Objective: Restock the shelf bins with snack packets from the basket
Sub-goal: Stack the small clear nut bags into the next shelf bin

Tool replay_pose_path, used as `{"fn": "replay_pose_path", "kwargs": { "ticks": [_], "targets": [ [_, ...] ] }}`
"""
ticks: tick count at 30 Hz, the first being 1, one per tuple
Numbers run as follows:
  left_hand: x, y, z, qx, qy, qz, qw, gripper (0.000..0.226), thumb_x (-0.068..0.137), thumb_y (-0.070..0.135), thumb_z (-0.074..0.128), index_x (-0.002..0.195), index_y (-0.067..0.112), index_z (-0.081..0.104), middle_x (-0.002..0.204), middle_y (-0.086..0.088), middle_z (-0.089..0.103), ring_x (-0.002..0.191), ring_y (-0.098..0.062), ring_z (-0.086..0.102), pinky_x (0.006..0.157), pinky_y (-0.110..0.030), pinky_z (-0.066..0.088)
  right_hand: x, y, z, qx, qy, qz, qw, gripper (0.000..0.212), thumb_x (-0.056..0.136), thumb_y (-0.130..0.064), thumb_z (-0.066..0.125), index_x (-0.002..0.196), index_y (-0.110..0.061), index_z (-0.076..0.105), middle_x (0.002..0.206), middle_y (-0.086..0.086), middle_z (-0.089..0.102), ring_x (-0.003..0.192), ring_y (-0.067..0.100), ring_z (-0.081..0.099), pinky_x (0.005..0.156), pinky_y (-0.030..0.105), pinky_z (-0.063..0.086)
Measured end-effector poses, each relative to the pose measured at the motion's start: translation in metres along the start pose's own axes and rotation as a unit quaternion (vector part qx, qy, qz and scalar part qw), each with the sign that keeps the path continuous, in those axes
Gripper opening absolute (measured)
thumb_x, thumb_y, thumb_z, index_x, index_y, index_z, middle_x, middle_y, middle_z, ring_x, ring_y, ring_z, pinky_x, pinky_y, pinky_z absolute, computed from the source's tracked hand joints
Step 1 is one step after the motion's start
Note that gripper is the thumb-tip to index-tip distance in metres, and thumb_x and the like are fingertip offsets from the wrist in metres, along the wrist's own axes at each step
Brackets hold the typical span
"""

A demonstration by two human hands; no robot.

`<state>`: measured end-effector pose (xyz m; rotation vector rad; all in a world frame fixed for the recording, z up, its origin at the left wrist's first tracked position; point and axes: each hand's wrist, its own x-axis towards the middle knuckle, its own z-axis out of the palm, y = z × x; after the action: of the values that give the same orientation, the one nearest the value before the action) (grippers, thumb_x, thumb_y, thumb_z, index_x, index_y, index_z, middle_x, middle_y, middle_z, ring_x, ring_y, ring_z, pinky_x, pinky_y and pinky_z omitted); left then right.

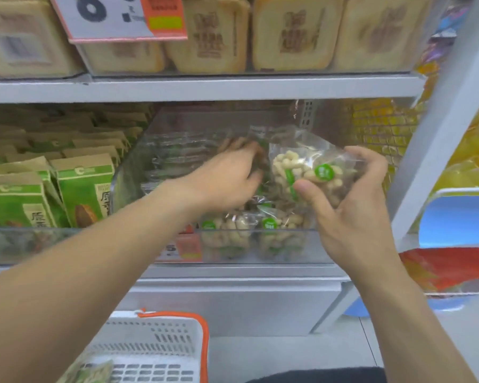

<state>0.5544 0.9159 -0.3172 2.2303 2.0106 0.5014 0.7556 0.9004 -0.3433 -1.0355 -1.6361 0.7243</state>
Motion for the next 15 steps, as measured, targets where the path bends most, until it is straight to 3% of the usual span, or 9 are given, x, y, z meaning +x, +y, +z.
{"fn": "replay_pose_path", "kwargs": {
  "ticks": [4, 6, 9, 12, 15],
  "targets": [
    [0.055, -0.002, 0.007, -0.003, 0.013, -0.014, 1.0, 0.045, 0.096, 0.027, 0.053, 0.14, 0.02, 0.042, 0.147, -0.006, 0.039, 0.138, -0.029, 0.032, 0.114, -0.041, 0.029, 0.001, 0.003, -0.001, -0.001, 0.02, 0.019, 1.0, 0.066, 0.079, -0.039, 0.077, 0.126, -0.036, 0.03, 0.107, -0.013, 0.064, 0.099, 0.003, 0.066, 0.087, 0.025, 0.052],
    [0.079, -0.003, 0.007, 0.017, -0.007, 0.027, 0.999, 0.051, 0.094, 0.037, 0.058, 0.142, 0.028, 0.042, 0.156, -0.002, 0.031, 0.145, -0.026, 0.025, 0.117, -0.044, 0.027, 0.0, 0.004, 0.0, -0.004, 0.029, 0.022, 0.999, 0.065, 0.079, -0.041, 0.076, 0.126, -0.038, 0.031, 0.106, -0.018, 0.064, 0.099, 0.0, 0.065, 0.086, 0.02, 0.048],
    [0.096, -0.003, 0.007, 0.057, -0.097, 0.089, 0.99, 0.04, 0.087, 0.067, 0.045, 0.119, 0.044, 0.054, 0.165, 0.0, 0.016, 0.152, -0.024, 0.008, 0.122, -0.046, 0.013, 0.002, 0.002, 0.0, 0.007, 0.033, 0.019, 0.999, 0.065, 0.076, -0.042, 0.074, 0.126, -0.036, 0.032, 0.096, -0.04, 0.059, 0.093, -0.01, 0.062, 0.076, 0.006, 0.045],
    [0.102, -0.005, 0.013, 0.094, -0.149, 0.07, 0.982, 0.056, 0.096, 0.059, 0.045, 0.149, 0.047, 0.03, 0.166, 0.008, -0.003, 0.152, -0.021, -0.003, 0.123, -0.047, 0.002, 0.004, 0.0, 0.0, 0.014, 0.031, 0.018, 0.999, 0.064, 0.073, -0.039, 0.072, 0.123, -0.03, 0.033, 0.087, -0.056, 0.05, 0.087, -0.023, 0.057, 0.071, -0.001, 0.042],
    [0.101, -0.008, 0.013, 0.093, -0.133, 0.072, 0.984, 0.048, 0.1, 0.042, 0.048, 0.145, 0.048, 0.034, 0.165, 0.012, 0.001, 0.152, -0.02, 0.004, 0.121, -0.04, 0.005, 0.004, -0.001, 0.003, 0.015, 0.034, 0.02, 0.999, 0.065, 0.072, -0.041, 0.072, 0.124, -0.032, 0.035, 0.093, -0.048, 0.058, 0.088, -0.012, 0.064, 0.077, 0.012, 0.05]
  ]
}}
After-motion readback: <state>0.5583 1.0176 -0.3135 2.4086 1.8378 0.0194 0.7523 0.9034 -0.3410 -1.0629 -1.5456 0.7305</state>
